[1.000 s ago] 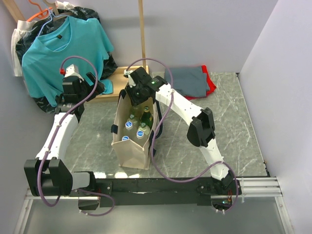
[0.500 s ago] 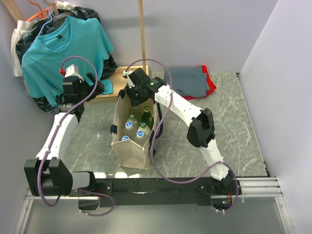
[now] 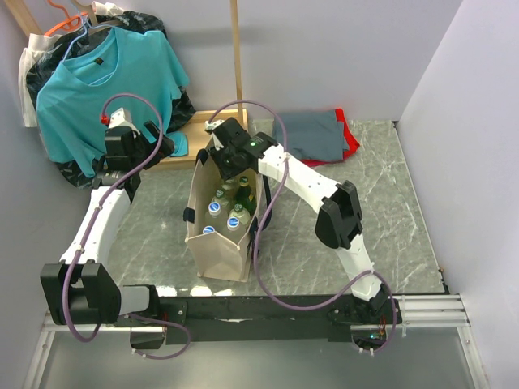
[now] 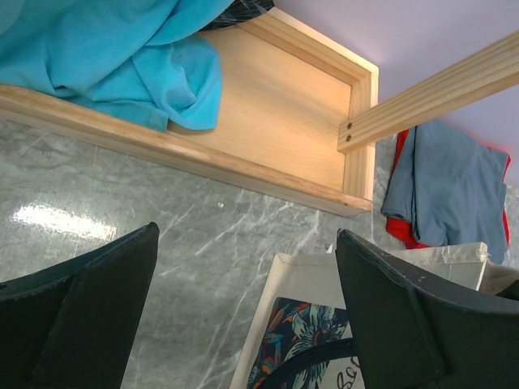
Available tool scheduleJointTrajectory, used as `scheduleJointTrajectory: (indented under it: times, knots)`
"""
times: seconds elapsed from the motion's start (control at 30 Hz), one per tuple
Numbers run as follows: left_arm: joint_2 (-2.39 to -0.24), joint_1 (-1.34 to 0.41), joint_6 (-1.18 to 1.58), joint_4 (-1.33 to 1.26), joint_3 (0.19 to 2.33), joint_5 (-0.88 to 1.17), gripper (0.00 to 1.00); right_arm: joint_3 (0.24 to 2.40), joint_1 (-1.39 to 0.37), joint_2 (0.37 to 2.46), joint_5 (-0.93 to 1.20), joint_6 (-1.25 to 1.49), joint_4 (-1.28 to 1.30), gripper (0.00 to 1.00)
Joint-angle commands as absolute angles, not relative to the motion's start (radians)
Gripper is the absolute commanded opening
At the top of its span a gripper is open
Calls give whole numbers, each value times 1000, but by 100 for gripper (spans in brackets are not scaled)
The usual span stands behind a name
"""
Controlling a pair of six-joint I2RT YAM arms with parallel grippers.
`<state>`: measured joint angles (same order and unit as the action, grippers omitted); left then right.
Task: Take the beverage out of the canvas bag
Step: Take out the drink from the canvas bag.
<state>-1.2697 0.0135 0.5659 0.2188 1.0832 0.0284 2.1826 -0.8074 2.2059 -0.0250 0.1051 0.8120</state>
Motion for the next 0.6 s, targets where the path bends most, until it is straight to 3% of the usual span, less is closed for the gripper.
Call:
scheduleJointTrajectory:
  times: [0.0,0.27,0.57]
  knots:
    - [-1259,15,572,221,1083,18,96,2169,-813,2076,-71,89,724,0]
    - [-1270,15,574,213,1075,23,96,2097,-822,2000,-78,80,644,0]
    - [-1272,15,572,218,1080,17,96,2189,-824,2000,-80,55,693,0]
